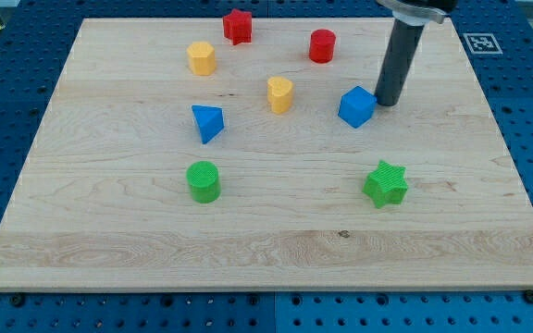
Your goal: Push the blue cube towards the yellow heart
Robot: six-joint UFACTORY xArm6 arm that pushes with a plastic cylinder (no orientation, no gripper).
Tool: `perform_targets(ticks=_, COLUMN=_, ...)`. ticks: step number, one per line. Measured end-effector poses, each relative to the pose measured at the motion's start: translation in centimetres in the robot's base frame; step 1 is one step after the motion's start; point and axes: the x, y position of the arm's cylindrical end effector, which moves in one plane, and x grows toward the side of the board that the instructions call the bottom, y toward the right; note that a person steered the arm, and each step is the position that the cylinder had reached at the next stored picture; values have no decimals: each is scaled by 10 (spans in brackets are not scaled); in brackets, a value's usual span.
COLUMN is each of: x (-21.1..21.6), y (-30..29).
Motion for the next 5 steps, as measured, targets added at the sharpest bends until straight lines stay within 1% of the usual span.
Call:
perform_targets(ticks=1, x=17, y=21)
perform_targets(ticks=2, x=24, y=28)
perform_targets(ticks=3, x=55, y=45)
perform_targets(ticks=4, x=63, y=32)
perform_targets(ticks=5, x=62, y=-7)
